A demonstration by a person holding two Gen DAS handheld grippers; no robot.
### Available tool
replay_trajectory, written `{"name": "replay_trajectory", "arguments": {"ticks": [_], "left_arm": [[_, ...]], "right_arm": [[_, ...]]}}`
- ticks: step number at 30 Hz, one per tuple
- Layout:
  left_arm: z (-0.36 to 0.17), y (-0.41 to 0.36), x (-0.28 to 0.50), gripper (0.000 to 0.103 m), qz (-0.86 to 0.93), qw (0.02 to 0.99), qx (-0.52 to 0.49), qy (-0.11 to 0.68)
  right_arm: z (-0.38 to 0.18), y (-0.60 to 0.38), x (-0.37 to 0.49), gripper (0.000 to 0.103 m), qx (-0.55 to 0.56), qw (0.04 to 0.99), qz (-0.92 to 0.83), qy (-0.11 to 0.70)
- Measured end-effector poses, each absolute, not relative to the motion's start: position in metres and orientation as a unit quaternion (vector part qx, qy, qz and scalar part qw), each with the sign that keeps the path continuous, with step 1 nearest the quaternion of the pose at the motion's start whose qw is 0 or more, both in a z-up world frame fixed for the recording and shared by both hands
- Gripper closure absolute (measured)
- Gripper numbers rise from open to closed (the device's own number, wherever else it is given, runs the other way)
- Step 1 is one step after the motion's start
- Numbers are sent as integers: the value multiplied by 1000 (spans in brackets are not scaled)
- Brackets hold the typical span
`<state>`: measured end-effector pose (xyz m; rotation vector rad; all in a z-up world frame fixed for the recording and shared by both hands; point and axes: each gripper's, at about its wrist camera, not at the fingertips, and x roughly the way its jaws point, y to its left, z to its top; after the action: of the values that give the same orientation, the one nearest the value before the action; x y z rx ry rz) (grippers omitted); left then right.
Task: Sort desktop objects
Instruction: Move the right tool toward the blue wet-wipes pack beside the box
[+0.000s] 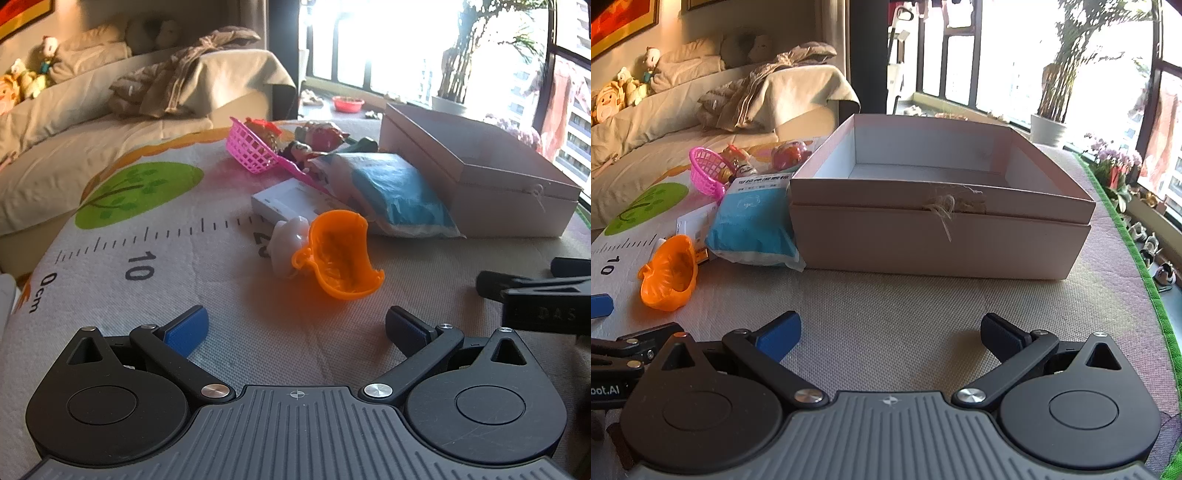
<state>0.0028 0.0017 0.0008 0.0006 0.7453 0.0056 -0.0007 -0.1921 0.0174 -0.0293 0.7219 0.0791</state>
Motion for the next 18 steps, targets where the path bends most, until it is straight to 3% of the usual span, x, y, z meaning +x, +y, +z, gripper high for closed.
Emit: {"name": "replay_trajectory", "arguments": {"ticks": [9, 18], "left_arm": [[7, 4, 5, 0, -32, 918, 12, 396], [18, 5, 9, 0, -66, 927, 18, 369]], "right_arm": [[17, -196, -18, 0, -29, 927, 57, 370], [20, -198, -24, 0, -35, 916, 77, 392]]}}
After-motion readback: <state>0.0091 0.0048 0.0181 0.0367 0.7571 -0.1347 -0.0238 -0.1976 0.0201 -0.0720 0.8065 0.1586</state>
